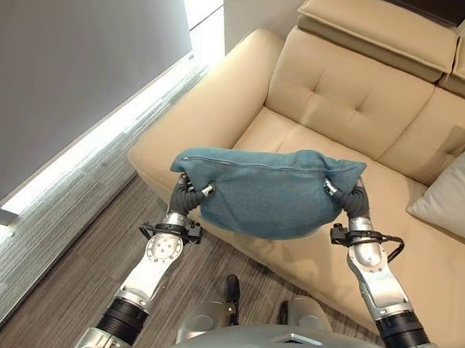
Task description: Pick up all the scattered cushions and arrange them neatly on the sofa.
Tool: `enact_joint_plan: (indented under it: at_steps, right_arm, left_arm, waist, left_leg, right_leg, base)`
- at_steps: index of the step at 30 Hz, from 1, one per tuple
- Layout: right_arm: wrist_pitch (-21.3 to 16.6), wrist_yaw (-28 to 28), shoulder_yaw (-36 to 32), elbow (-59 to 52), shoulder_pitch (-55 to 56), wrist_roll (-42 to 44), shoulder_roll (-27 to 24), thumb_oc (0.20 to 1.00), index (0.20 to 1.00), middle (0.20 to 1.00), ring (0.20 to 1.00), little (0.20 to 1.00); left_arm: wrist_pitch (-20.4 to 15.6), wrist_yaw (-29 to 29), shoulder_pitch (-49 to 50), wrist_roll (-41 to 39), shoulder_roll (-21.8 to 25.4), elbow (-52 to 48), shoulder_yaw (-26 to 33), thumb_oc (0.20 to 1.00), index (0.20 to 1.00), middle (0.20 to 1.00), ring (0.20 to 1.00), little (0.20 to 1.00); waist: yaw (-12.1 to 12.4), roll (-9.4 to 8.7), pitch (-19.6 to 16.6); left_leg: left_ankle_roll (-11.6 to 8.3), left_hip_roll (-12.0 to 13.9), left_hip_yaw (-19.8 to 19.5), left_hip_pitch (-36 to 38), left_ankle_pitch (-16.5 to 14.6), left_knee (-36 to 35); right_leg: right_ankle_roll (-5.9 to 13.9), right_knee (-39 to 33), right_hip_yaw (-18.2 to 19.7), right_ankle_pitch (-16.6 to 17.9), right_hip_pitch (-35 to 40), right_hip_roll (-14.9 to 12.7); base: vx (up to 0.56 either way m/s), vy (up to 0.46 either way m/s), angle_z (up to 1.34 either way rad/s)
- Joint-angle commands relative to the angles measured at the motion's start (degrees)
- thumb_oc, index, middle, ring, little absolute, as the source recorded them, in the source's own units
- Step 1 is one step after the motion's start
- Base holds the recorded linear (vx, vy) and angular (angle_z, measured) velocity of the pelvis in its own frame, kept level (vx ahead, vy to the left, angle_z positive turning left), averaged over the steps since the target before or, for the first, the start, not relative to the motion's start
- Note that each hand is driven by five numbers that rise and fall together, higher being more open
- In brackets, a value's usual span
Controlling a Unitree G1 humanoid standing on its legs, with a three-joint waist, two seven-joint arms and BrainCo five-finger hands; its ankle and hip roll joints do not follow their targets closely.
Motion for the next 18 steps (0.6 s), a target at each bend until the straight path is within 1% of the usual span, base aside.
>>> enact_joint_plan:
  at_steps: [1, 2, 3, 5, 6, 8, 10, 11, 12, 13, 14, 15, 16, 18]
  right_arm:
    - [-4.85, -0.52, -2.15, -3.05, -5.95, 0.48, -0.52, 0.2, 0.2, 0.2, 0.2, 0.2]
    - [-4.93, -0.46, -1.93, -2.83, -6.64, 0.68, -0.17, 0.2, 0.2, 0.2, 0.2, 0.2]
    - [-5.1, -0.26, -2.01, -2.85, -6.38, 0.37, -0.1, 0.2, 0.2, 0.2, 0.2, 0.2]
    - [-5.31, -0.34, -2.61, -2.65, -5.89, -0.03, -0.27, 0.2, 0.2, 0.2, 0.2, 0.2]
    - [-5.5, -0.7, -3.07, -2.66, -5.9, -0.15, -0.69, 0.2, 0.2, 0.2, 0.2, 0.2]
    - [-5.33, -0.86, -3.5, -2.8, -5.36, -0.39, -1.04, 0.2, 0.2, 0.2, 0.2, 0.2]
    - [-5.28, -1.33, -4.12, -3.06, -4.35, 0.0, -1.93, 0.2, 0.2, 0.2, 0.2, 0.2]
    - [-5.2, -1.4, -4.11, -3.1, -4.03, 0.16, -2.21, 0.2, 0.2, 0.2, 0.2, 0.2]
    - [-5.13, -1.62, -3.92, -2.91, -4.06, 0.58, -2.43, 0.2, 0.2, 0.2, 0.2, 0.2]
    - [-5.14, -1.61, -3.94, -2.9, -4.09, 0.6, -2.44, 0.2, 0.2, 0.2, 0.2, 0.2]
    - [-5.02, -1.82, -3.9, -2.62, -4.09, 0.86, -2.66, 0.2, 0.2, 0.2, 0.2, 0.2]
    - [-4.94, -1.83, -3.79, -2.4, -4.14, 1.08, -2.63, 0.2, 0.2, 0.2, 0.2, 0.2]
    - [-4.86, -1.89, -3.47, -2.15, -4.31, 1.21, -2.78, 0.2, 0.2, 0.2, 0.2, 0.2]
    - [-4.69, -1.98, -3.43, -2.04, -4.3, 1.11, -3.21, 0.2, 0.2, 0.2, 0.2, 0.2]
  left_arm:
    - [-5.3, 0.08, -0.81, 1.47, -1.14, -5.46, 1.02, 0.2, 0.2, 0.2, 0.2, 0.2]
    - [-5.71, -0.08, -1.04, 1.36, -1.0, -5.66, 1.52, 0.2, 0.2, 0.2, 0.2, 0.2]
    - [-5.88, -0.37, -0.67, 1.69, -1.28, -5.71, 1.63, 0.2, 0.2, 0.2, 0.2, 0.2]
    - [-6.35, -0.46, -0.56, 2.09, -1.78, -5.4, 1.66, 0.2, 0.2, 0.2, 0.2, 0.2]
    - [-6.56, -0.7, -0.66, 1.68, -2.2, -5.13, 1.51, 0.2, 0.2, 0.2, 0.2, 0.2]
    - [-6.32, -0.9, -0.86, 1.92, -2.51, -4.95, 1.17, 0.2, 0.2, 0.2, 0.2, 0.2]
    - [-6.19, -0.85, -1.41, 1.78, -2.97, -4.64, 0.83, 0.2, 0.2, 0.2, 0.2, 0.2]
    - [-6.13, -0.73, -1.5, 1.66, -3.12, -4.51, 0.79, 0.2, 0.2, 0.2, 0.2, 0.2]
    - [-5.92, -0.46, -1.84, 1.57, -3.24, -4.49, 0.45, 0.2, 0.2, 0.2, 0.2, 0.2]
    - [-5.93, -0.45, -1.88, 1.57, -3.24, -4.47, 0.43, 0.2, 0.2, 0.2, 0.2, 0.2]
    - [-5.78, 0.01, -2.37, 1.63, -3.34, -4.51, 0.32, 0.2, 0.2, 0.2, 0.2, 0.2]
    - [-5.65, 0.3, -2.63, 1.78, -3.24, -4.54, 0.41, 0.2, 0.2, 0.2, 0.2, 0.2]
    - [-5.48, 0.76, -2.97, 1.86, -3.17, -4.8, 0.68, 0.2, 0.2, 0.2, 0.2, 0.2]
    - [-5.76, 0.91, -3.1, 1.73, -3.28, -4.9, 0.77, 0.2, 0.2, 0.2, 0.2, 0.2]
  waist:
    - [1.35, -0.36, -2.36]
    - [1.99, 0.01, -1.88]
    - [1.76, 0.13, -1.81]
    - [1.36, 0.02, -1.96]
    - [1.14, -0.23, -2.28]
    - [0.82, -0.65, -2.85]
    - [0.47, -1.29, -3.62]
    - [0.44, -1.24, -3.59]
    - [0.79, -1.41, -3.08]
    - [0.73, -1.42, -3.11]
    - [1.09, -1.88, -2.75]
    - [1.3, -2.12, -2.6]
    - [1.92, -2.12, -1.97]
    - [2.02, -1.59, -2.04]
  left_leg:
    - [-2.01, 2.66, -3.99, -0.58, -9.84, 5.5]
    - [-2.44, 3.14, -2.68, 0.2, -10.18, 5.52]
    - [-2.62, 3.31, -2.28, 0.84, -10.36, 5.45]
    - [-2.7, 3.07, -2.53, 1.63, -10.85, 5.36]
    - [-3.14, 2.89, -2.48, 2.26, -11.51, 5.45]
    - [-3.69, 2.74, -2.69, 2.32, -12.09, 6.51]
    - [-4.9, 3.3, -2.82, 1.68, -13.5, 10.75]
    - [-5.18, 3.7, -3.1, 1.31, -13.83, 11.97]
    - [-5.75, 4.05, -4.99, -1.01, -12.75, 13.25]
    - [-5.77, 4.05, -5.08, -1.2, -12.82, 13.46]
    - [-6.49, 4.03, -7.89, -4.22, -11.31, 12.72]
    - [-6.67, 4.01, -9.37, -5.51, -10.36, 11.95]
    - [-7.19, 4.23, -12.79, -7.69, -8.42, 10.69]
    - [-7.25, 4.54, -14.08, -7.56, -7.72, 9.0]
  right_leg:
    - [-1.0, -13.9, -6.41, 9.94, 4.29, 2.09]
    - [-1.0, -15.98, -12.83, 10.58, 3.85, 0.21]
    - [-0.87, -15.96, -13.8, 11.11, 3.82, -0.13]
    - [-0.65, -16.34, -12.22, 11.43, 3.68, 0.6]
    - [-0.66, -18.88, -12.22, 11.6, 5.42, 1.13]
    - [-1.09, -21.77, -11.78, 11.88, 7.64, 1.95]
    - [-1.52, -25.07, -11.76, 11.96, 10.67, 2.61]
    - [-1.77, -26.13, -11.52, 11.86, 11.64, 2.95]
    - [-2.11, -27.15, -10.47, 11.54, 12.53, 3.23]
    - [-2.14, -27.24, -10.55, 11.58, 12.52, 3.24]
    - [-2.02, -28.17, -9.55, 11.77, 13.0, 3.34]
    - [-1.99, -28.42, -9.05, 11.89, 13.14, 3.4]
    - [-2.01, -28.5, -7.72, 11.86, 13.12, 3.72]
    - [-2.05, -28.82, -6.93, 11.53, 13.42, 4.01]
  base:
    - [0.08, -0.018, -0.7]
    - [0.09, -0.031, -0.55]
    - [0.12, -0.061, -0.43]
    - [0.15, -0.11, -0.48]
    - [0.17, -0.145, -0.05]
    - [0.13, -0.123, 0.15]
    - [0.12, -0.129, -0.02]
    - [0.1, -0.099, -0.04]
    - [0.03, -0.033, -0.03]
    - [0.01, -0.009, -0.05]
    - [0.02, 0.002, -0.41]
    - [0.04, 0.027, -0.45]
    - [0.05, 0.037, -0.59]
    - [0.07, 0.06, -0.71]
